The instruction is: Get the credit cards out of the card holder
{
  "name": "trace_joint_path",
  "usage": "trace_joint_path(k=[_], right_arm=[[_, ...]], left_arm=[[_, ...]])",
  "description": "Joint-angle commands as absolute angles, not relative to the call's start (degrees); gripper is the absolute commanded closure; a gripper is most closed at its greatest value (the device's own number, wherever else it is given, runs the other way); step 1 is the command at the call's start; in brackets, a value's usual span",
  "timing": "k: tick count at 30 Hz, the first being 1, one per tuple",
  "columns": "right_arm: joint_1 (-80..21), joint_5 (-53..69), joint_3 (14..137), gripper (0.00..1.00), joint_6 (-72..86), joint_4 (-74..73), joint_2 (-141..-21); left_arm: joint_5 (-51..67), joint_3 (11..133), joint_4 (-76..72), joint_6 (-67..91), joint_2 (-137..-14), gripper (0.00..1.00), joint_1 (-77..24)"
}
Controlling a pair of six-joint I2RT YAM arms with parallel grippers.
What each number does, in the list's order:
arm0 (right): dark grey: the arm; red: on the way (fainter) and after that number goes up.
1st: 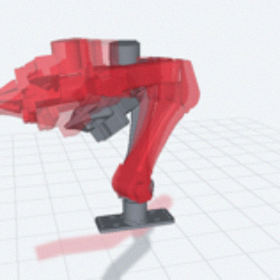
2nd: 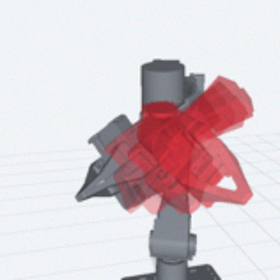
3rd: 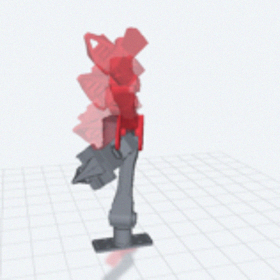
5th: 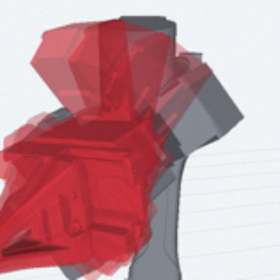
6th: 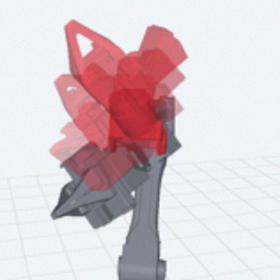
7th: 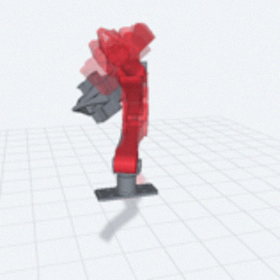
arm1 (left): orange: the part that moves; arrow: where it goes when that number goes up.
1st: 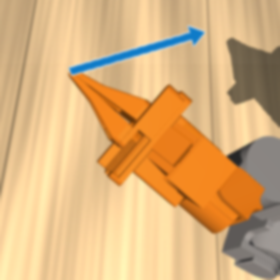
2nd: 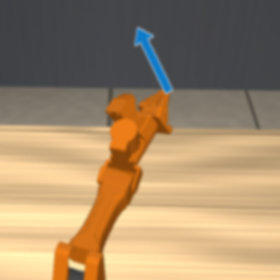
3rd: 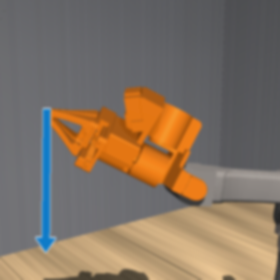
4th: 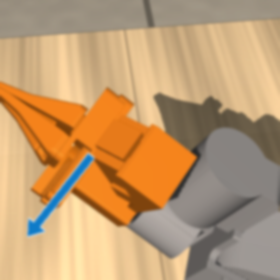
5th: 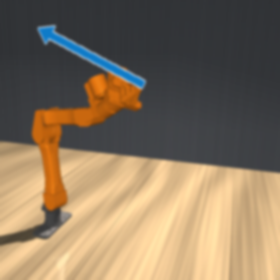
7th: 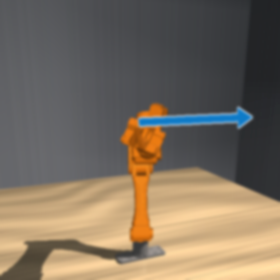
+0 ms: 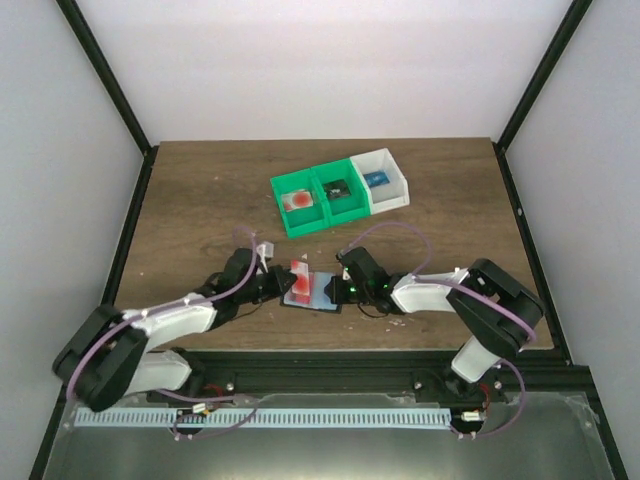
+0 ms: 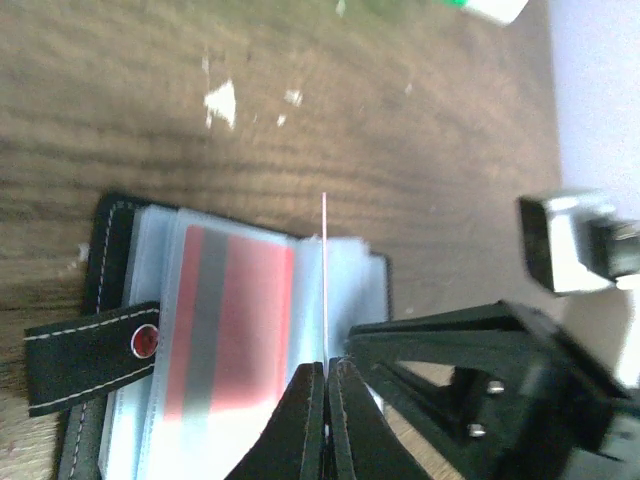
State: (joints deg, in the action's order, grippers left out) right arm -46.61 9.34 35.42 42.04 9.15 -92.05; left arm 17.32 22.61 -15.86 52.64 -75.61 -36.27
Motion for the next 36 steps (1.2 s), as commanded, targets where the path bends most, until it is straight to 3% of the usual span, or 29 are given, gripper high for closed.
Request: trace_joint_path(k=[1, 4, 9, 14, 18, 26, 28, 29, 32, 33, 36], right_arm=[[-45.62, 6.44, 34.79, 0.89, 41.11, 3.76, -91.58], [-45.66, 8.95, 35.33, 0.85, 40.82, 4.17, -87.5], [-47.92, 14.4, 32.93, 0.65, 41.64, 11.0, -75.3], [-48.34, 21.74, 25.92, 0.54, 49.01, 26.5, -64.97], [-48.62, 28.3, 25.94, 0.5, 53.14, 32.57, -63.8], [-49.78, 29.21, 27.85, 0.48, 58.91, 35.01, -66.9], [-50.08, 30.0, 28.44, 0.53, 58.9, 36.36, -68.17], [-50.22, 30.24, 28.55, 0.6, 58.74, 36.84, -68.65], [-50.19, 30.42, 28.16, 0.91, 57.75, 37.27, -68.42], [-50.14, 30.58, 27.92, 0.98, 56.89, 37.1, -67.73], [-50.1, 30.73, 26.02, 1.0, 52.8, 33.9, -62.97]], left_arm=[[8.08, 21.38, -9.77, 54.7, -64.28, 1.0, -35.95], [8.11, 20.32, -9.86, 55.73, -56.83, 1.0, -35.99], [12.14, 17.29, -15.19, 58.75, -46.43, 1.0, -35.97], [16.16, 15.31, -20.54, 62.5, -42.02, 1.0, -36.07], [19.92, 14.67, -25.19, 64.05, -42.45, 1.0, -36.07], [22.43, 13.11, -33.6, 66.35, -43.02, 1.0, -38.7], [22.1, 13.3, -33.64, 65.9, -43.33, 1.0, -39.2], [22.03, 13.45, -33.66, 65.46, -43.66, 1.0, -39.45], [21.88, 14.16, -32.16, 64.01, -44.28, 0.99, -39.54], [21.85, 14.79, -30.67, 63.5, -44.1, 0.92, -39.44], [23.55, 17.95, -24.66, 58.69, -42.76, 0.65, -39.29]])
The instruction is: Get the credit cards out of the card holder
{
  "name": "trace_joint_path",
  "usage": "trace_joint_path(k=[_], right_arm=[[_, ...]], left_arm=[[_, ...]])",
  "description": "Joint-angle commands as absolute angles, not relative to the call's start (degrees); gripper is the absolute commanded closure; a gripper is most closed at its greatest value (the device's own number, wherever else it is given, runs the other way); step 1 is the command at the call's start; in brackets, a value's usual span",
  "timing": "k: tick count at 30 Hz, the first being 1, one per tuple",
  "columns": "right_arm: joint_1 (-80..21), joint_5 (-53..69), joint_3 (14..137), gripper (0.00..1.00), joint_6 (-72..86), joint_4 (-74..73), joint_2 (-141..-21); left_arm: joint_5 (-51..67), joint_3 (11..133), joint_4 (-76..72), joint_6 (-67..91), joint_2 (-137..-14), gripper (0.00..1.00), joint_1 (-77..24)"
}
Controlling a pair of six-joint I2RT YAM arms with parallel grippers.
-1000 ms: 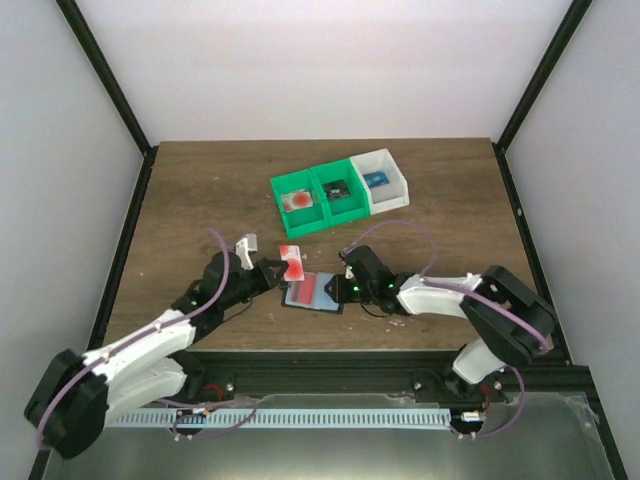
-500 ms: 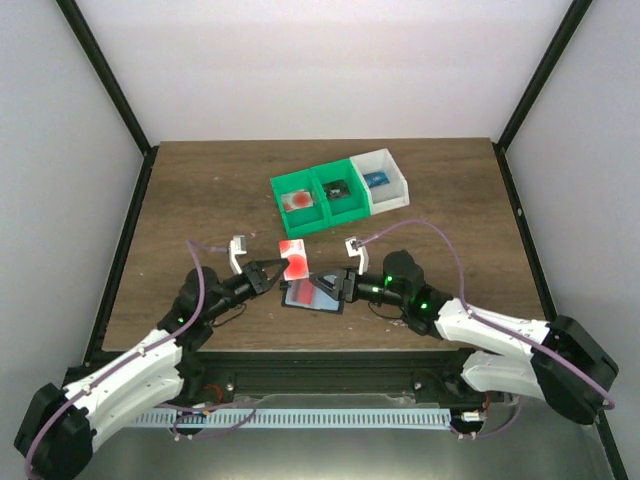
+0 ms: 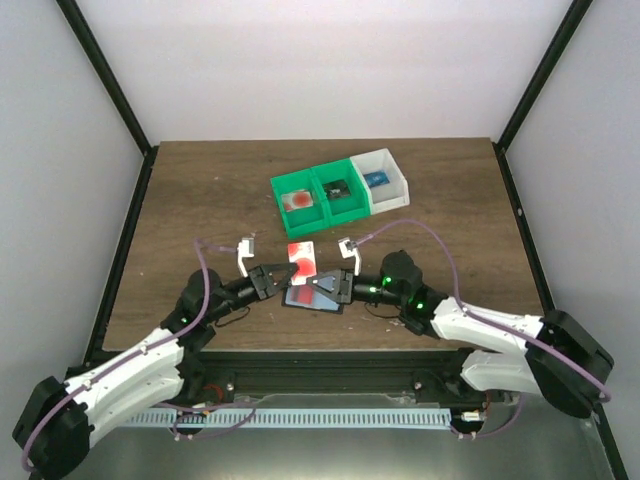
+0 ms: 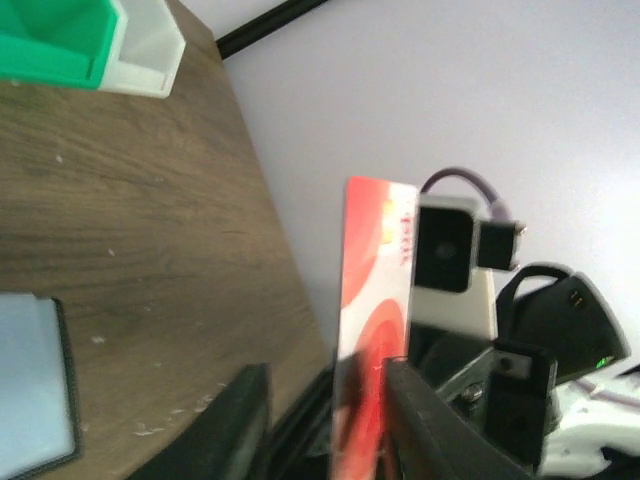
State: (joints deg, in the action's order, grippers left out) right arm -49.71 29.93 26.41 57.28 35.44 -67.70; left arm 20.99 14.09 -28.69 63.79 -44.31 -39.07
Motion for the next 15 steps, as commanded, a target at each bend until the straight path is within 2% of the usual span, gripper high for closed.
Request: trace_joint_path(k=[1, 4, 6, 9, 12, 15], right_arm=[[-50.1, 31.63, 24.95, 1.0, 50.66, 33.02, -60.78], [-50.05, 34.6, 24.5, 0.99, 45.17, 24.03, -54.05], [-50.01, 38.83, 25.23, 1.0, 41.94, 17.37, -51.25], [-50.01, 46.26, 25.89, 1.0, 38.59, 11.76, -49.21], [-50.01, 47.02, 25.75, 1.0, 35.44, 7.36, -46.7], [-50.01, 47.59, 24.05, 1.0, 33.96, 7.31, -43.72]], left_arm=[[24.15, 19.22, -21.58, 57.02, -42.17, 0.58, -39.29], [27.38, 23.21, -12.44, 52.0, -40.82, 0.39, -39.29], [31.09, 24.44, -8.05, 49.4, -39.94, 0.36, -39.3], [37.27, 25.8, -4.51, 46.58, -38.66, 0.36, -39.22], [43.74, 27.28, -2.04, 44.41, -38.08, 0.4, -39.22], [50.31, 27.63, -0.61, 43.18, -37.57, 0.52, -39.23]])
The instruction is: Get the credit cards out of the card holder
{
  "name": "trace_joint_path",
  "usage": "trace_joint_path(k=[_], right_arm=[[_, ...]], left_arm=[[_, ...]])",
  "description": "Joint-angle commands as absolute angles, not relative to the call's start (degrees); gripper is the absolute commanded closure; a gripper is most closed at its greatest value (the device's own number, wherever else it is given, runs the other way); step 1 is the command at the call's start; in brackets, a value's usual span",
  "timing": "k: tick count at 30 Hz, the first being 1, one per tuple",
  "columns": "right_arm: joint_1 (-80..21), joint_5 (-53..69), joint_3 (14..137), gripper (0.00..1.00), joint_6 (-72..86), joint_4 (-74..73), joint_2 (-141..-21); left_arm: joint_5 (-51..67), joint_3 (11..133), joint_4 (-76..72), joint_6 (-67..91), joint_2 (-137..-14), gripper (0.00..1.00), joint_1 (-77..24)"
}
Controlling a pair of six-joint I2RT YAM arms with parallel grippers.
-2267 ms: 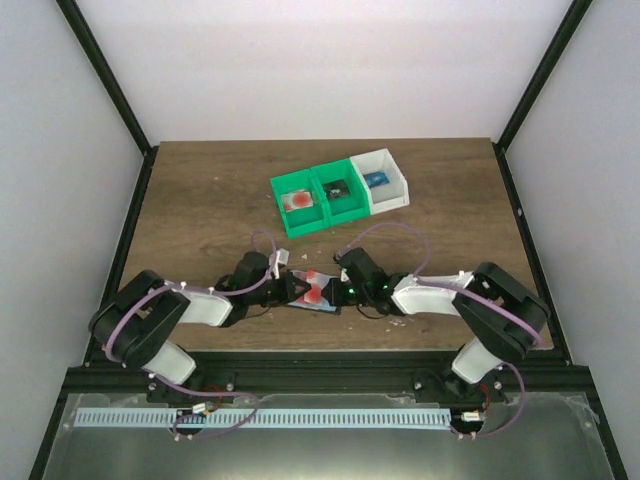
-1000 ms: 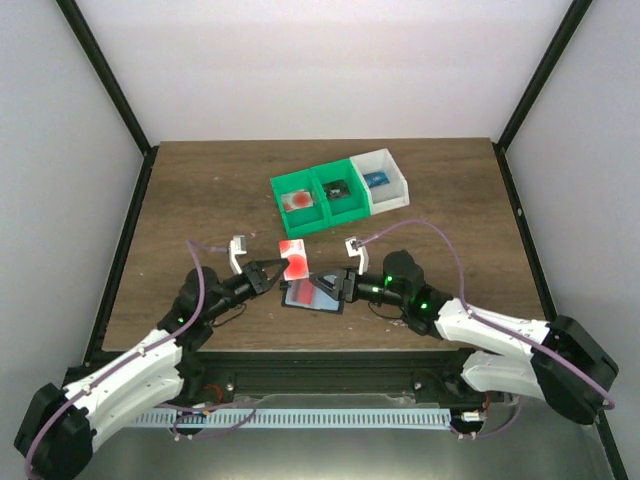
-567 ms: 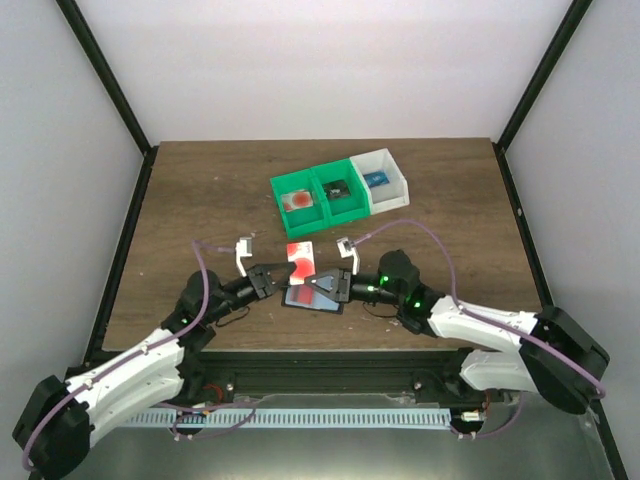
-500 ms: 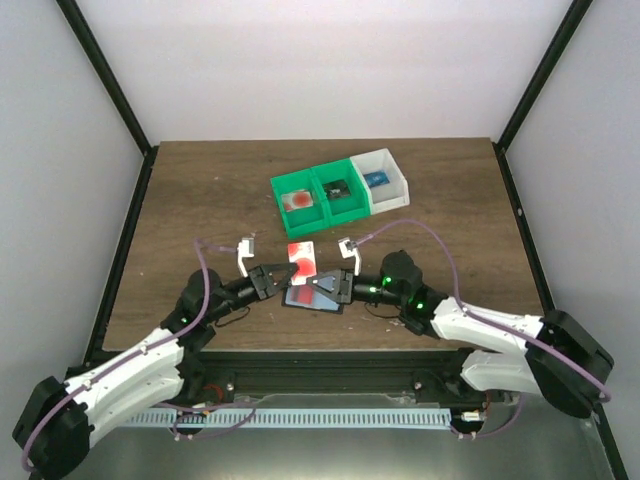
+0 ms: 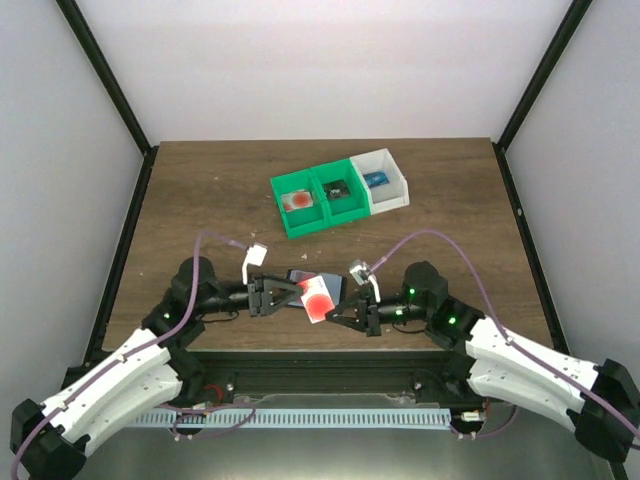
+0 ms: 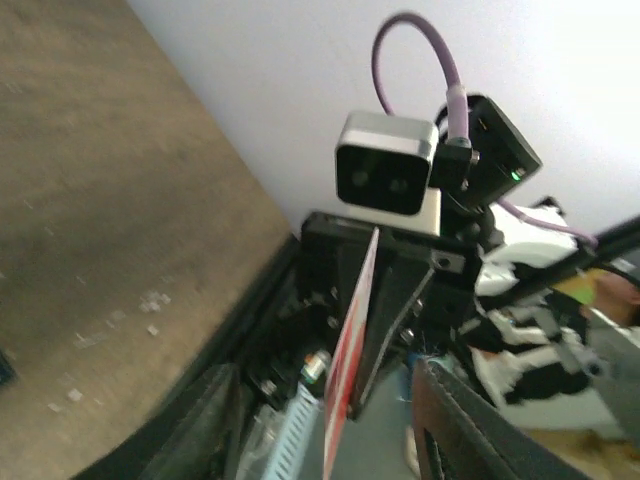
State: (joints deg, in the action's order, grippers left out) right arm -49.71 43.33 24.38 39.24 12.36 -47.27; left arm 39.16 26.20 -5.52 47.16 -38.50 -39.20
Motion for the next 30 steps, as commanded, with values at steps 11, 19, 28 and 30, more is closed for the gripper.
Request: trace_joint_path(k=[11, 19, 28, 30], right_arm=[[-50.03, 54.15, 24.68, 1.0, 33.19, 8.1, -46.88], [-50.01, 52.95, 25.52, 0.93, 32.98, 6.34, -48.38], [-49.99, 27.25, 29.35, 0.26, 33.85, -6.15, -38.17], [-50.01, 22.04, 29.86, 0.08, 34.26, -8.36, -35.35]], left_arm=[[52.64, 27.84, 1.85, 40.7, -37.96, 0.69, -39.25], [50.29, 28.48, 0.0, 40.76, -39.55, 1.0, -39.13], [26.62, 30.41, 2.86, 42.05, -42.35, 1.0, -35.89], [18.2, 30.28, -0.2, 44.59, -43.51, 1.0, -35.75]])
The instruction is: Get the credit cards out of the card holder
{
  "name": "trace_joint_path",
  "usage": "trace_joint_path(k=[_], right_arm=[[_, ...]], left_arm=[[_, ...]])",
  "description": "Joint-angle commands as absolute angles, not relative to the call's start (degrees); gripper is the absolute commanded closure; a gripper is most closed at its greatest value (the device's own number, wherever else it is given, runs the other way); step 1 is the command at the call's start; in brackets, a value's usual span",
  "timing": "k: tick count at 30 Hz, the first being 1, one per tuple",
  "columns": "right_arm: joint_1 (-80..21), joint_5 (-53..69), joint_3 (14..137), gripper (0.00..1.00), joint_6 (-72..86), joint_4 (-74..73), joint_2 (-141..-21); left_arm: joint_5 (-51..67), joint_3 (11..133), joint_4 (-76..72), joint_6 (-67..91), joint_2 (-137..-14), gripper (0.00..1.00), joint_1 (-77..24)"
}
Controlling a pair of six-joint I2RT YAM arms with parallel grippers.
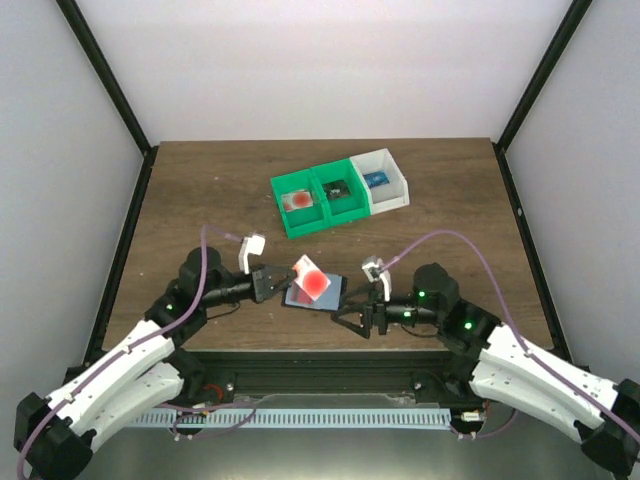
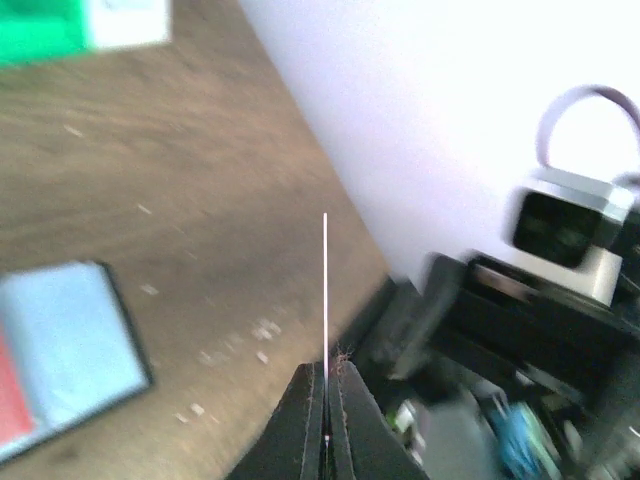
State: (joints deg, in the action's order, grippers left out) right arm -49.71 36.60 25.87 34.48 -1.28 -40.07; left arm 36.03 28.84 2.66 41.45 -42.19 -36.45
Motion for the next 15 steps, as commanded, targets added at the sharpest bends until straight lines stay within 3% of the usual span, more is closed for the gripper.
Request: trace_joint_path(k=[1, 9, 15], right_arm=[[-50.03, 21.04, 29.84, 0.01, 34.46, -8.44, -34.0], [-50.01, 17.73, 29.78, 0.0, 37.61, -10.22, -31.59], [-50.02, 20.59, 28.7, 0.0, 38.07, -6.97, -30.38]], left_arm=[[14.11, 30.29, -2.17, 45.88, -44.42, 1.0, -35.76], [-12.93, 36.94, -13.29, 56.51, -62.98, 1.0, -35.74], [-20.51, 48.39, -14.31, 60.28, -81.18, 1.0, -35.6]])
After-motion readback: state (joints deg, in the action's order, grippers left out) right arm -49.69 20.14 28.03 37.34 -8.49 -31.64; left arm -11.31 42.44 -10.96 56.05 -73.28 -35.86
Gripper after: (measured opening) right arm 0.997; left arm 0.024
